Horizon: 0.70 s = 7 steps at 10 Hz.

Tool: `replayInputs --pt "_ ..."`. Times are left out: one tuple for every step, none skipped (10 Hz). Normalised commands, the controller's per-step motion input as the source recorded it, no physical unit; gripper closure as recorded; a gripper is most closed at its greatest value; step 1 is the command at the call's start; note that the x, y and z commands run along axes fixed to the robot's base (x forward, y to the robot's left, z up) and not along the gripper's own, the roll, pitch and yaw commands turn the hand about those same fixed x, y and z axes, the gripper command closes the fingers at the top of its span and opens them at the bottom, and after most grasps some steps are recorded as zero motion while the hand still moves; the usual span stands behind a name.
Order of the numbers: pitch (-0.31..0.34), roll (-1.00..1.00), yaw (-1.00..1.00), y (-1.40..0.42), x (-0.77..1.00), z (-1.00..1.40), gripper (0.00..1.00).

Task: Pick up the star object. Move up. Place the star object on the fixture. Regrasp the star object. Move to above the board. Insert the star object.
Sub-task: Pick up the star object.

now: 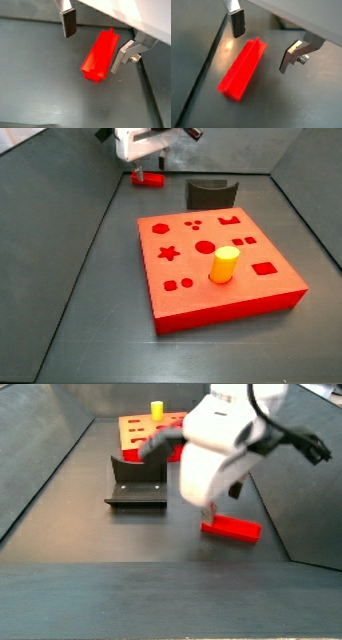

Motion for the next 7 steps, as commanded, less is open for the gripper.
replayInputs --pt "-0.096 0.00 0.62 0.41 -0.11 -1.00 0.00" --pt "-0.147 0.00 0.46 0.23 -0.02 -0.97 0.00" --pt "-0.090 0.07 0.05 0.00 -0.09 -0.13 0.00" --pt "0.000 -0.01 0.00 0.05 0.00 0.00 0.00" --pt "0.000 0.01 0.01 0.00 0.12 -0.48 0.00" --pt "-0.006 0.07 0.00 0.00 0.20 -0.93 0.00" --pt "0.039 0.00 0.00 0.00 0.03 0.00 0.00"
